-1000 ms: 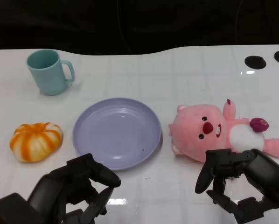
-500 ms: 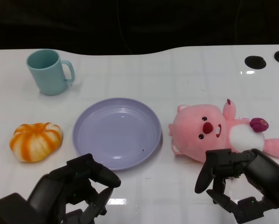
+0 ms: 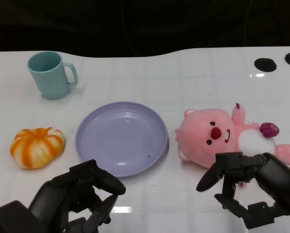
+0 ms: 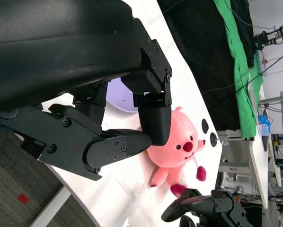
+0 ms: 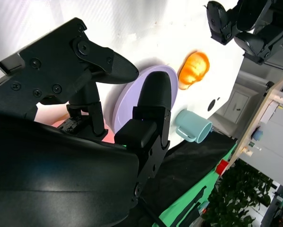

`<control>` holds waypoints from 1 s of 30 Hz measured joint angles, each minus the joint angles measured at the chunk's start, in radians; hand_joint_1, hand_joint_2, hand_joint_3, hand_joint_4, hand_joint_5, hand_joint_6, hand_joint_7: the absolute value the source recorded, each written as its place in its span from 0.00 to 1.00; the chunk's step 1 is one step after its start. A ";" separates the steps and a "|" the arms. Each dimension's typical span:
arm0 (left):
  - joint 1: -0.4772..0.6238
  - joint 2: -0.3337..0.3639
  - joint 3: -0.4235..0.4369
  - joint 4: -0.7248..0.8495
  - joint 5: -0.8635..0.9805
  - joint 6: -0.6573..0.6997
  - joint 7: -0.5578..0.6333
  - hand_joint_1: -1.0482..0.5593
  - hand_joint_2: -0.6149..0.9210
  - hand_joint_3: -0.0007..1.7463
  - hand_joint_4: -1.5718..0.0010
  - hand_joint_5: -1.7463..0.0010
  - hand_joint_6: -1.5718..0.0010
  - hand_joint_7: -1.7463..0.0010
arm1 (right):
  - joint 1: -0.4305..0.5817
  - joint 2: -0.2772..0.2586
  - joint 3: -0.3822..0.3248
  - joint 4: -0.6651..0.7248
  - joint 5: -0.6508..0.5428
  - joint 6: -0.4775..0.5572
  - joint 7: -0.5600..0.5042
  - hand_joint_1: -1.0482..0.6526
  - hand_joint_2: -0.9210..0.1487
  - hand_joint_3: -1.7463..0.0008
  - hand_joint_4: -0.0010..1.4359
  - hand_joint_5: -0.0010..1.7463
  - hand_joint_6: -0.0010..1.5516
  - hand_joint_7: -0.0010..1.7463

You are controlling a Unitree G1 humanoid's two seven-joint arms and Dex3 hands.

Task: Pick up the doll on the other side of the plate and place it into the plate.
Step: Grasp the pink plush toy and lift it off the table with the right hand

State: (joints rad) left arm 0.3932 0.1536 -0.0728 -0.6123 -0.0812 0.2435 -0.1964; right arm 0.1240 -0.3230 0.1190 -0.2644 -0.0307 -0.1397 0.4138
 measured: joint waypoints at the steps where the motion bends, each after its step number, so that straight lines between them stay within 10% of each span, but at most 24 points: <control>1: 0.000 0.000 0.000 0.000 -0.001 0.000 0.000 0.44 0.87 0.40 0.60 0.01 0.58 0.33 | 0.000 0.002 -0.003 -0.004 0.001 0.002 -0.004 0.54 0.35 0.46 0.43 0.85 0.37 0.45; 15: 0.000 0.000 -0.001 0.000 -0.001 -0.001 0.000 0.44 0.86 0.41 0.62 0.01 0.57 0.33 | -0.021 0.006 -0.057 -0.020 -0.063 -0.018 -0.094 0.40 0.14 0.80 0.01 0.47 0.06 0.28; 30: 0.002 -0.012 -0.021 -0.024 -0.001 0.008 0.000 0.45 0.87 0.40 0.65 0.00 0.59 0.31 | -0.050 -0.081 -0.120 -0.136 -0.268 0.106 -0.109 0.33 0.09 0.98 0.00 0.30 0.00 0.20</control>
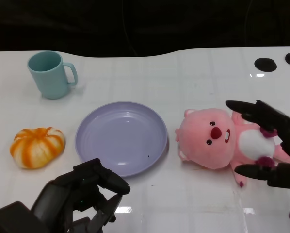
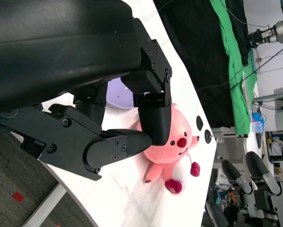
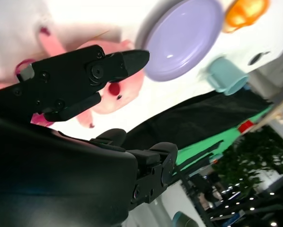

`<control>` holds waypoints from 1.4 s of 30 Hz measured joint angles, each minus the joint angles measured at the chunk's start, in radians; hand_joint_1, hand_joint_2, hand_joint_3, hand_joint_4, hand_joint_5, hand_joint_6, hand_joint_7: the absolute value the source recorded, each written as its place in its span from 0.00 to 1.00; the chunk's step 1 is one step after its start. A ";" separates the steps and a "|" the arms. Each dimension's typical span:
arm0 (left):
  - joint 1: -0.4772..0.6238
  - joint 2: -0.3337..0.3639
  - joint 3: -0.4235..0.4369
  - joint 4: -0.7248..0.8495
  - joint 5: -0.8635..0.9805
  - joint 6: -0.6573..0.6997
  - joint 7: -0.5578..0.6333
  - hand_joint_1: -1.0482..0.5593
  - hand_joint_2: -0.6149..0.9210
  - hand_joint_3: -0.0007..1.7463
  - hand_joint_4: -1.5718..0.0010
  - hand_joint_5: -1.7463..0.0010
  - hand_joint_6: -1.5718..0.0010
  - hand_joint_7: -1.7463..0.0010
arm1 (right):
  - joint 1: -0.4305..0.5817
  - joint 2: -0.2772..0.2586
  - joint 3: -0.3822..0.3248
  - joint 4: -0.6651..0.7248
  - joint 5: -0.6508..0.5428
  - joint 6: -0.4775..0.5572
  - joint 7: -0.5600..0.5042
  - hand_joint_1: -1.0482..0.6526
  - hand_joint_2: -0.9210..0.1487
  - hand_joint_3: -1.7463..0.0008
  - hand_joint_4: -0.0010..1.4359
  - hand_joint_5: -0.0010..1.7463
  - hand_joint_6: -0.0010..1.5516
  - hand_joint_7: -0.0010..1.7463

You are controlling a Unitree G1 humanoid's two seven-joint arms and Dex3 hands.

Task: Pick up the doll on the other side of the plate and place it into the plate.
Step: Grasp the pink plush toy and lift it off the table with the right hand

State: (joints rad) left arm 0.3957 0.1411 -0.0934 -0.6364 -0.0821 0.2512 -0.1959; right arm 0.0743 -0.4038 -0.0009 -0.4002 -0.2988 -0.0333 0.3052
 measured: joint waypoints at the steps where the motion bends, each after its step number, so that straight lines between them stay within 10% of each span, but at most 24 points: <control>1: 0.000 -0.002 -0.005 -0.004 0.000 0.006 0.000 0.45 0.87 0.40 0.63 0.00 0.59 0.33 | -0.001 -0.003 -0.002 -0.010 -0.022 0.017 0.000 0.33 0.09 0.99 0.00 0.29 0.00 0.20; 18: -0.006 -0.023 -0.034 -0.041 0.028 0.068 0.030 0.44 0.84 0.45 0.59 0.01 0.58 0.34 | -0.138 -0.095 0.069 -0.031 -0.288 0.231 0.097 0.28 0.06 1.00 0.00 0.28 0.07 0.15; 42: 0.009 -0.027 -0.057 -0.086 0.045 0.083 0.033 0.47 0.86 0.44 0.64 0.01 0.59 0.31 | -0.359 -0.113 0.292 0.422 -0.492 0.172 0.071 0.27 0.02 1.00 0.05 0.28 0.18 0.03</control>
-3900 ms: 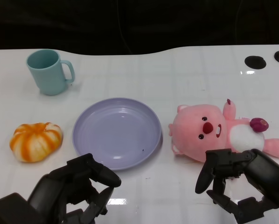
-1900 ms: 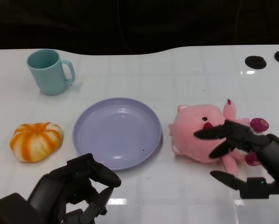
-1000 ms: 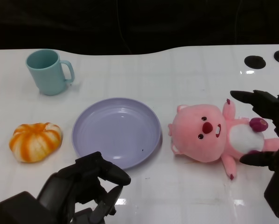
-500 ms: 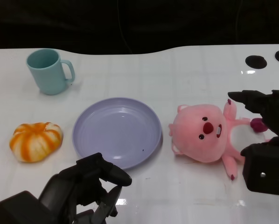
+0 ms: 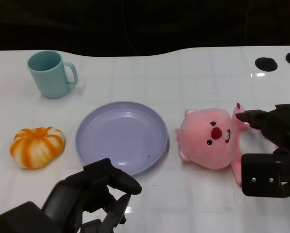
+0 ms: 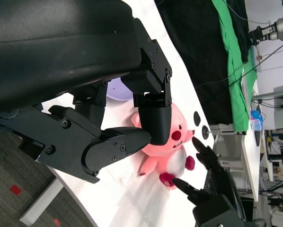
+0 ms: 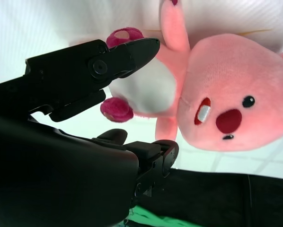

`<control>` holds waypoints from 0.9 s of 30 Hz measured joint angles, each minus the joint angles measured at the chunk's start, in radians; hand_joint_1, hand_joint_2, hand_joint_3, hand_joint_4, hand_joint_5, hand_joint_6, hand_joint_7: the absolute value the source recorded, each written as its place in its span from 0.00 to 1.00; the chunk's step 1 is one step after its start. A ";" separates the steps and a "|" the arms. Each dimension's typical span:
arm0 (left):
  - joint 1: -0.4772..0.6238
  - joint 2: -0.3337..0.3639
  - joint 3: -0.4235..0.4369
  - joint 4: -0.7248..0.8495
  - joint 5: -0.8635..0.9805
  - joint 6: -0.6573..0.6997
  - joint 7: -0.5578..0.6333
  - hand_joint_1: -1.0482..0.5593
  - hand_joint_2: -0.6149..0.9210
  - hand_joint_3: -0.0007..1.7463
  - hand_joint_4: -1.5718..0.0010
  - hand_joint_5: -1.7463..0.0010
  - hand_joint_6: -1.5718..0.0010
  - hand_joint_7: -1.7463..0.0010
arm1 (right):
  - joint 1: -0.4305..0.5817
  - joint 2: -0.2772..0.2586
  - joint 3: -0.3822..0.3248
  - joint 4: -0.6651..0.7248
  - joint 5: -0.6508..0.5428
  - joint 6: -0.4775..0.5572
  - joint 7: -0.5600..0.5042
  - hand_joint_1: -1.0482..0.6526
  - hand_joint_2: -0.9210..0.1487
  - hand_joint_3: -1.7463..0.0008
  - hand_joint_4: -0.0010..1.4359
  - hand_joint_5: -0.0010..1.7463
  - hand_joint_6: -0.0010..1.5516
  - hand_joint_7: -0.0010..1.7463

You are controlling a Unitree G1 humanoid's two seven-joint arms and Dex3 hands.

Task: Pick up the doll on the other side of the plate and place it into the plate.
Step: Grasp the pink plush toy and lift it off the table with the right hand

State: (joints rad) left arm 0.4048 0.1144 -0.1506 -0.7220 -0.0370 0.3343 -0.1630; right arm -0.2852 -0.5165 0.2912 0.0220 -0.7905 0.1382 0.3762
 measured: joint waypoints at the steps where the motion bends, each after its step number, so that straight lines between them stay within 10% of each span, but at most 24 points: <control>1: 0.000 -0.001 -0.001 -0.001 0.000 0.003 0.000 0.47 0.85 0.44 0.64 0.01 0.58 0.31 | -0.005 0.003 0.003 0.010 0.000 0.004 0.000 0.27 0.02 1.00 0.06 0.27 0.19 0.03; 27: 0.024 -0.005 -0.009 -0.058 0.001 0.042 0.012 0.45 0.78 0.54 0.60 0.02 0.57 0.33 | -0.183 0.120 0.082 0.343 0.037 0.080 -0.034 0.29 0.00 0.99 0.22 0.11 0.28 0.01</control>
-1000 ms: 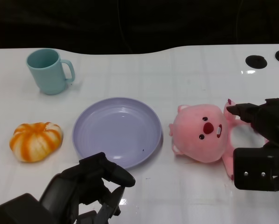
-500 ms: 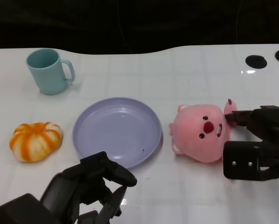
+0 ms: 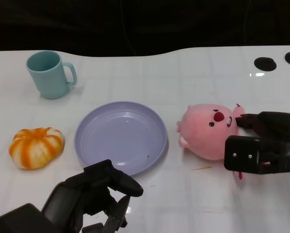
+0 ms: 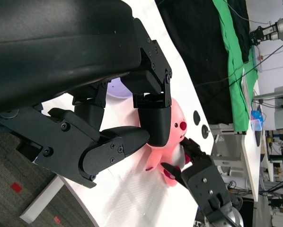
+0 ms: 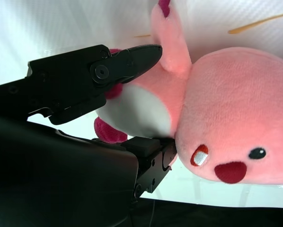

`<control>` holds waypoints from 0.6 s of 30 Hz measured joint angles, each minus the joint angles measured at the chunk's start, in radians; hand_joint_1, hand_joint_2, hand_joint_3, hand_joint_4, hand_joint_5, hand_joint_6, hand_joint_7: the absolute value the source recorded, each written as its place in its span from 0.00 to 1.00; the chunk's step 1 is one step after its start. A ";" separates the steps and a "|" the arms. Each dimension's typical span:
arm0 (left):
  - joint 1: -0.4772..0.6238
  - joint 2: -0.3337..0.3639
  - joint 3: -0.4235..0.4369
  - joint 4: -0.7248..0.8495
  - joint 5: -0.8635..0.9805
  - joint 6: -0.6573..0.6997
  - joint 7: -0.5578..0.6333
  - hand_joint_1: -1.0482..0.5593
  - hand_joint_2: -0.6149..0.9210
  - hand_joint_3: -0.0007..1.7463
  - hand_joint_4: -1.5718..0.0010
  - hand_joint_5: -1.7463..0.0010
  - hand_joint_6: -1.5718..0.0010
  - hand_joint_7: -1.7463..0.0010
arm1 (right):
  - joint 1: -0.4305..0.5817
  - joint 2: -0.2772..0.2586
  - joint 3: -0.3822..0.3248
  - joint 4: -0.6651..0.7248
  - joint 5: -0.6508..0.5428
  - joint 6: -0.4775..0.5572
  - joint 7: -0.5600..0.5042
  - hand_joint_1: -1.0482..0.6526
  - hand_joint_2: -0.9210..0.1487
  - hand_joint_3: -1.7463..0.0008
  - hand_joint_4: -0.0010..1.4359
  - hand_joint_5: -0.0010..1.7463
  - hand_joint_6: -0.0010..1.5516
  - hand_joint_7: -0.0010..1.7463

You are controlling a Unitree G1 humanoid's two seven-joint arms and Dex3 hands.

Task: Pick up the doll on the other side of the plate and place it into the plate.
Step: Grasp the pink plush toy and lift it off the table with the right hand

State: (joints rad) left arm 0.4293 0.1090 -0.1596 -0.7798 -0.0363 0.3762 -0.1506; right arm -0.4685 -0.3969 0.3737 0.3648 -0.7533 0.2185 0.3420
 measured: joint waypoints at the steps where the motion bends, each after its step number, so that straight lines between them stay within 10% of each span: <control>1: 0.003 0.001 -0.001 -0.005 0.001 0.000 0.003 0.46 0.78 0.56 0.62 0.02 0.58 0.32 | -0.013 0.008 0.003 0.024 0.002 0.000 -0.006 0.29 0.00 0.99 0.22 0.11 0.28 0.01; 12: 0.015 0.015 -0.015 -0.016 0.034 -0.002 0.003 0.55 0.80 0.55 0.66 0.02 0.60 0.25 | -0.178 0.065 0.100 0.397 -0.031 -0.121 -0.284 0.43 0.00 0.98 0.58 0.14 0.65 0.05; 16: 0.015 0.015 -0.026 -0.021 0.062 -0.002 0.005 0.55 0.81 0.53 0.64 0.01 0.61 0.22 | -0.219 0.064 0.164 0.494 -0.082 -0.208 -0.428 0.43 0.01 0.98 0.56 0.76 0.77 0.01; 18: 0.015 0.015 -0.027 -0.022 0.066 -0.002 0.006 0.55 0.81 0.53 0.62 0.00 0.61 0.21 | -0.241 0.065 0.197 0.532 -0.108 -0.217 -0.460 0.43 0.00 0.93 0.54 0.91 0.78 0.01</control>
State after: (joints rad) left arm 0.4440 0.1241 -0.1863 -0.8022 0.0300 0.3738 -0.1449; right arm -0.7098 -0.3317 0.5705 0.8964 -0.8611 0.0018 -0.1181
